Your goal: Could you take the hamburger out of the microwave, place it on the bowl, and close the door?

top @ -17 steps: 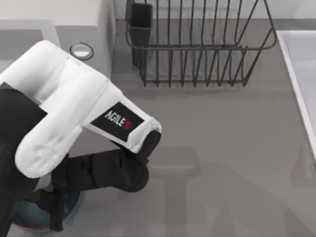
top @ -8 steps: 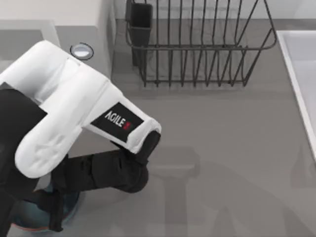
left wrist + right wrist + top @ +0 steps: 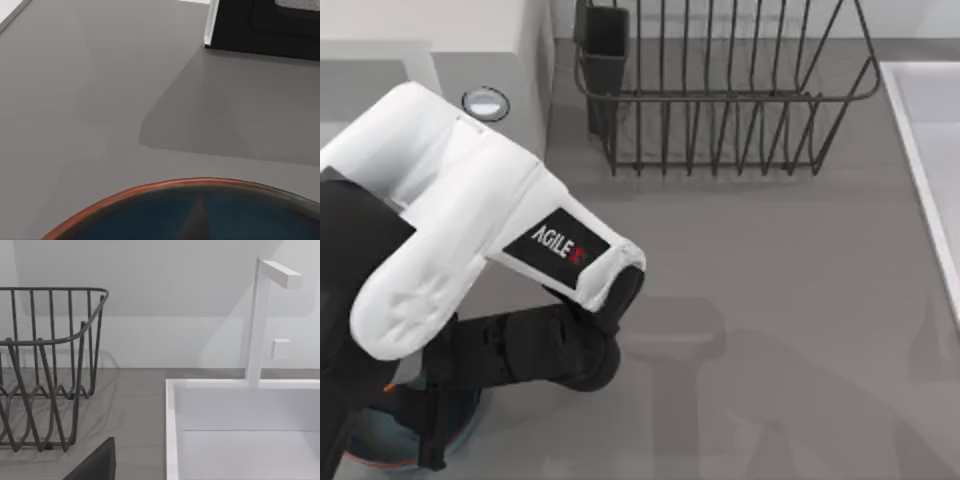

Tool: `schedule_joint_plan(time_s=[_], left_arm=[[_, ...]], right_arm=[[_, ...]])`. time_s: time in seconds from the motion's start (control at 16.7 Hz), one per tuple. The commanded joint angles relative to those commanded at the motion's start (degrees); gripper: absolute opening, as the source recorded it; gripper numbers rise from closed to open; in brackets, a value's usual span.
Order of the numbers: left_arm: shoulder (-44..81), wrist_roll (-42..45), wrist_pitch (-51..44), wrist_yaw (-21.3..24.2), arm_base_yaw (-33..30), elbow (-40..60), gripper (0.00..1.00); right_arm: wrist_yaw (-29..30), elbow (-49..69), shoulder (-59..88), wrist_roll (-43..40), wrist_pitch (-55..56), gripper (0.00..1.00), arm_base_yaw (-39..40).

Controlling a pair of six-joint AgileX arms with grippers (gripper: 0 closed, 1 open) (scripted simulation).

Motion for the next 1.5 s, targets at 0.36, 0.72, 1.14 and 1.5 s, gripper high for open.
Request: schedule_joint_plan(time_s=[0.36, 0.72, 1.14, 1.5], left_arm=[[-4.63, -2.44, 0.11, -1.44, 0.42, -0.88, 1.0], [-21.31, 17.05, 11.82, 6.03, 7.71, -11.27, 1.0], [-57.46, 65.68, 36.17, 19.63, 20.24, -31.27, 1.0], [-94.3, 115.05, 60.97, 31.65, 30.42, -50.03, 1.0]], right_arm=[[0.0, 0.0, 0.0, 0.0, 0.0, 1.0, 0.0], [0.0, 0.0, 0.0, 0.0, 0.0, 1.0, 0.0], [0.0, 0.0, 0.0, 0.0, 0.0, 1.0, 0.0], [0.0, 0.0, 0.0, 0.0, 0.0, 1.0, 0.0]])
